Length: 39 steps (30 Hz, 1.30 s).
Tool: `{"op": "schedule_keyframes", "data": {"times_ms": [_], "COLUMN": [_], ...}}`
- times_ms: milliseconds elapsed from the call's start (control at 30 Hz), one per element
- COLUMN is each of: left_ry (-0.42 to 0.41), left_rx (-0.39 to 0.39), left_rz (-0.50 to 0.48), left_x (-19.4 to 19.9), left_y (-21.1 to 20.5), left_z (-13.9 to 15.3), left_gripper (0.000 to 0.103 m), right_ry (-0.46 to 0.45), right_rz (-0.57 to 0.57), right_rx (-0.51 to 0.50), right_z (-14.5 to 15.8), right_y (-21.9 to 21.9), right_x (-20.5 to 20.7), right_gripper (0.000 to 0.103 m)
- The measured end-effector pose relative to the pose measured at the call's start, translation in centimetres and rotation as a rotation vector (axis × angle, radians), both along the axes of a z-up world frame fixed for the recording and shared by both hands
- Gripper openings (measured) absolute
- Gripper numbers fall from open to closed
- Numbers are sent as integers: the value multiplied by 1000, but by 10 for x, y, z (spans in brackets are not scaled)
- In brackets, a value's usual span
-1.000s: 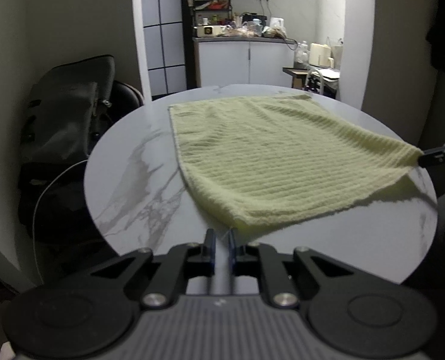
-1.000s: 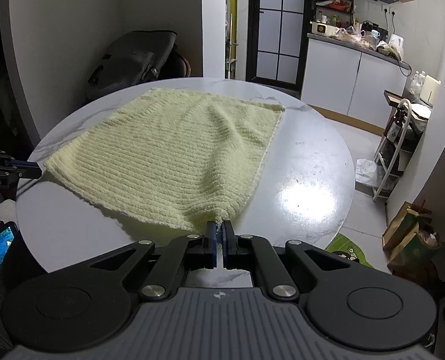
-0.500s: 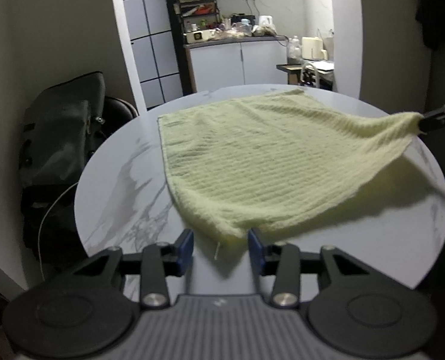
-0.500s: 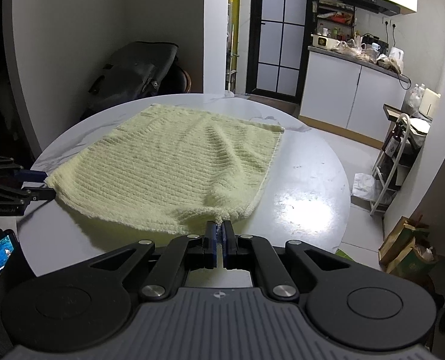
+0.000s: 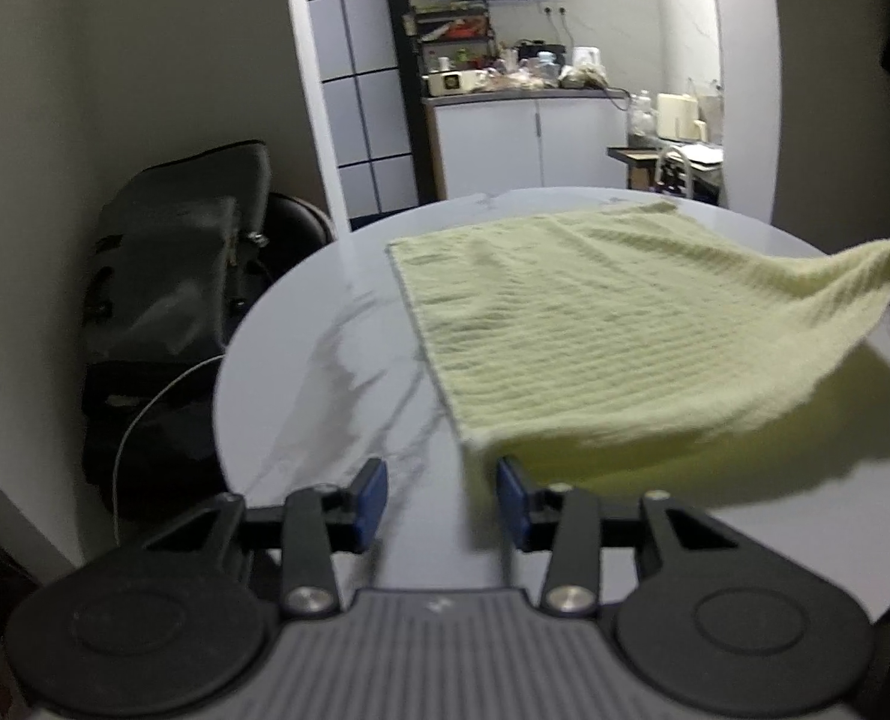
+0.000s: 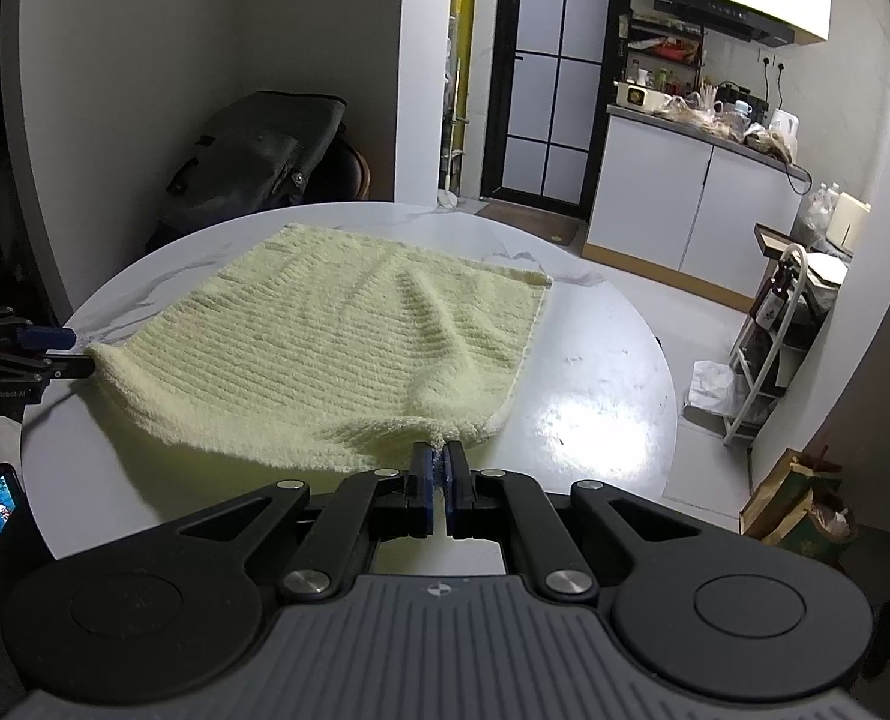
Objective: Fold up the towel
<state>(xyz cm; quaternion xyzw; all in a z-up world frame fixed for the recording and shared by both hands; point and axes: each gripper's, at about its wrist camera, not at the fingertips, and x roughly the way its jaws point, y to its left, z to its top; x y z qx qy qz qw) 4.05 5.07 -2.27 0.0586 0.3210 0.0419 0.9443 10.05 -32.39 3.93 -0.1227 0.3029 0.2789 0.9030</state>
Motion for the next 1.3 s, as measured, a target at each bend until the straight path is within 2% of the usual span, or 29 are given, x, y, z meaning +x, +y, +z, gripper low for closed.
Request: {"op": "schedule_keyframes", "data": {"times_ms": [233,600,1300], "left_ry": [2,-2,8], "left_rx": [-39,-71,-100], "left_rz": [42,-38,-80], "left_x": [-4,-1,-4], "left_y": [20,4,7], "left_z": [3,0,-4], "left_gripper": [43,44,44], "right_ry": [-14,-48,-92], "right_rz": [16,37,117], "right_rx": [0,12,74], "right_z": [6,19,38], "right_y": [10,31,90], "right_x": [1,12,57], "right_gripper": [4,4,4]}}
